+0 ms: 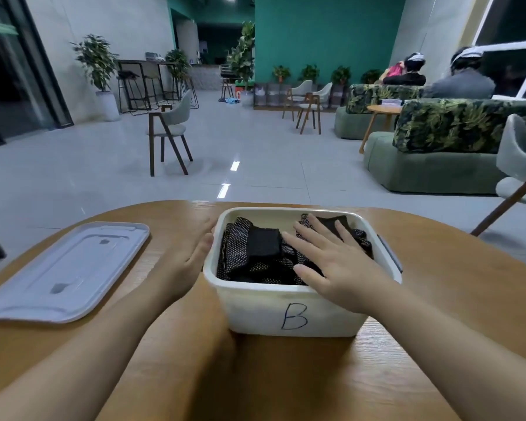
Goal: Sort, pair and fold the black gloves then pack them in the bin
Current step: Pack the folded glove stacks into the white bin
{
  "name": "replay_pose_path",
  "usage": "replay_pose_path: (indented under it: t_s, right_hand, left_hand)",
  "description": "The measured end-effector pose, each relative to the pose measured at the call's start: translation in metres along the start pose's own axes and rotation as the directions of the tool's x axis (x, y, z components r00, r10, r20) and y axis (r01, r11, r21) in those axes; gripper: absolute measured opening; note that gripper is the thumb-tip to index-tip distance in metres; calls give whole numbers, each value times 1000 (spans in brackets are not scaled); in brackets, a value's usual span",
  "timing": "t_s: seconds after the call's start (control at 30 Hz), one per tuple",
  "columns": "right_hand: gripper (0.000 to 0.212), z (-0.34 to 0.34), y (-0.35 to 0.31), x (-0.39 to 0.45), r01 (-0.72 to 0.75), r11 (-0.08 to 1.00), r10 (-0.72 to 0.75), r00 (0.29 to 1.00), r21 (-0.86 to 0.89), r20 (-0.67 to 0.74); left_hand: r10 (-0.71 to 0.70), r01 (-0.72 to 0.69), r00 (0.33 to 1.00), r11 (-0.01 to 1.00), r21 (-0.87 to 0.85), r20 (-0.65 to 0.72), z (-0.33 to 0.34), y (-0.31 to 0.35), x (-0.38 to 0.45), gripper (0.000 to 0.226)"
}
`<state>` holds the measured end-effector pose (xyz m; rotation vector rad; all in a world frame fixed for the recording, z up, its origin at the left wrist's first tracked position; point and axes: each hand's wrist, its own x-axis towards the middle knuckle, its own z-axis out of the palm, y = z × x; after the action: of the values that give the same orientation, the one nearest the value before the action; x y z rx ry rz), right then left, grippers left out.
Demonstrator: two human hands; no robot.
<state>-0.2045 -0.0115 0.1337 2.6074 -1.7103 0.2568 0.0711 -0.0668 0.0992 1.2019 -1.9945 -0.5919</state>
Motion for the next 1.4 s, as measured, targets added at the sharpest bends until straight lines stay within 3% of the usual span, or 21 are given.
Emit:
replay_pose_path:
  t_s: [0.13,0.27,0.37,0.47,0.63,0.77,0.97,1.13,1.27,1.4]
  right_hand:
    - [72,1,0,2,16,1000,-16,1000,-10,17]
    - [72,2,0,1,11,1000,-11,1000,-2,21]
    - [71,1,-1,1,10,1000,-10,1000,-6,23]
    - [71,2,-1,-1,3,1000,-3,1000,-4,26]
    - [70,2,-1,-1,-7,1000,7,1000,-2,29]
    - [70,3,-1,-2,-12,1000,12,1000,3,19]
    - [70,4,-3,-7,-33,999,34,999,15,-31]
    - [56,-1,-12,-4,-76,996,78,995,40,-66]
    - [60,-13,-34,11,17,987,5,991,158,-135]
    - [61,-30,-47,29,33,929,44,979,368,-200]
  left_hand:
    - [-213,235,971,929,286,-107,-11,-64,-31,58]
    - [-458,469,873,691,550,-169,-23,-111,-50,59]
    - [-635,600,751,539,590,-183,-28,-124,-63,64]
    - [-656,633,721,490,600,-224,-30,-129,-72,64]
    - [-532,566,802,536,626,-271,-35,-123,-77,42]
    - [-447,495,864,670,553,-232,-35,-121,-86,52]
    - [-330,428,902,763,485,-277,-44,-109,-89,51]
    - [-85,308,879,852,423,-469,-73,-82,-71,53]
    - [-42,236,850,922,307,-525,-92,-42,-56,48]
    - [-13,119,824,982,150,-566,-101,4,-45,46]
